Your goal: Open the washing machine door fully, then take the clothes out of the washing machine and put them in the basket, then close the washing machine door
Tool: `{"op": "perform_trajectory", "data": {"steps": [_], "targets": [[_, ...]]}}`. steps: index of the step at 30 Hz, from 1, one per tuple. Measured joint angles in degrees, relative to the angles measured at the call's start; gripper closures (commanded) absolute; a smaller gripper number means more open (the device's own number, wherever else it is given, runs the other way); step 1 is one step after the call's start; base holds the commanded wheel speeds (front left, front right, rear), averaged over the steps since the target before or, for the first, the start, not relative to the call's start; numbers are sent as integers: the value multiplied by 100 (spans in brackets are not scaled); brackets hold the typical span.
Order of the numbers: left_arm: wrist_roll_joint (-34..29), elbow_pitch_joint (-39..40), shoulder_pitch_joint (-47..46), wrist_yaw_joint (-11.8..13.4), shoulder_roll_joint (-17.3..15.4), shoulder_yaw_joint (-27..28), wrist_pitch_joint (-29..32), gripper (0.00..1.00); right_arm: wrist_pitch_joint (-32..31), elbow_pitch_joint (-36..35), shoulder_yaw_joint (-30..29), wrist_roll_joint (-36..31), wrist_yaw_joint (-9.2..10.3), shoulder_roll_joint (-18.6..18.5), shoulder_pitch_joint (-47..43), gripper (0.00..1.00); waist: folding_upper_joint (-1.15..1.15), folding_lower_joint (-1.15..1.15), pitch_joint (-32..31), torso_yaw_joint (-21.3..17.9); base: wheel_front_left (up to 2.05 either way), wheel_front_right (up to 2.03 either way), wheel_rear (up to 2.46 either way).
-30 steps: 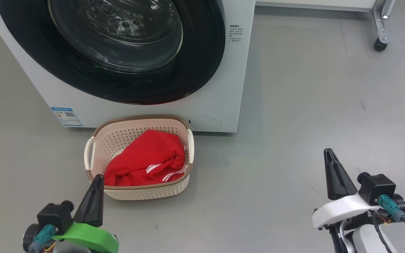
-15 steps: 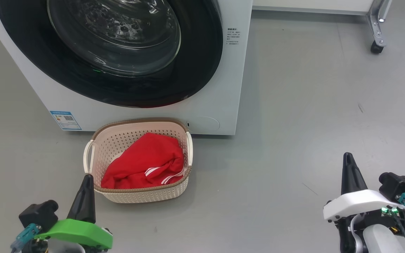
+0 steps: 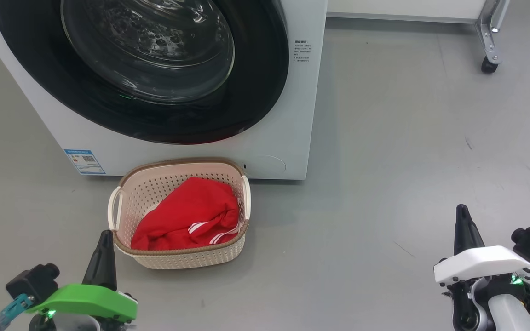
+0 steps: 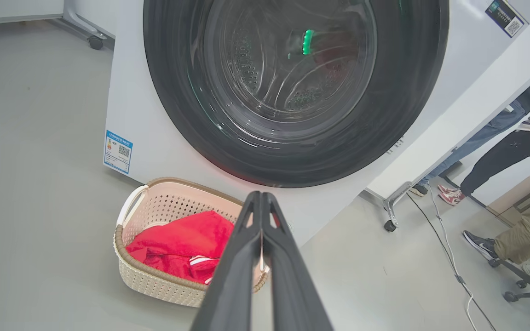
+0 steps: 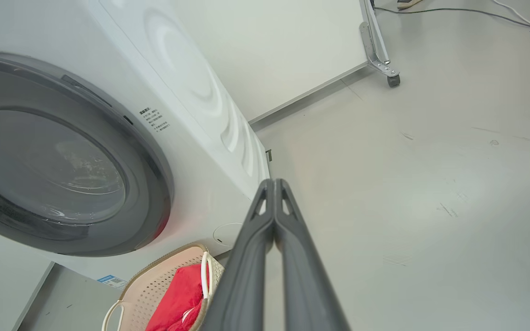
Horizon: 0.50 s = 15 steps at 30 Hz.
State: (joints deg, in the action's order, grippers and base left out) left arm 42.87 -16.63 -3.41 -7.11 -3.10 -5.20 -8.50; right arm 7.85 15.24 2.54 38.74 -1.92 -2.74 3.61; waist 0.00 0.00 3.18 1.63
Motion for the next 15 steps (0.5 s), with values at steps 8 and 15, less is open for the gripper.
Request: {"op": "perform_trajectory", "data": {"steps": [8, 15], "targets": [[595, 10, 0, 0, 0, 102, 145, 100, -166, 8, -115, 586, -55, 10, 1, 100, 0, 0, -35, -19, 0, 0, 0], [1076, 16, -1, 0, -1, 166, 298, 100, -319, 13, -224, 1133, -104, 15, 2, 100, 0, 0, -65, -36, 0, 0, 0]]}}
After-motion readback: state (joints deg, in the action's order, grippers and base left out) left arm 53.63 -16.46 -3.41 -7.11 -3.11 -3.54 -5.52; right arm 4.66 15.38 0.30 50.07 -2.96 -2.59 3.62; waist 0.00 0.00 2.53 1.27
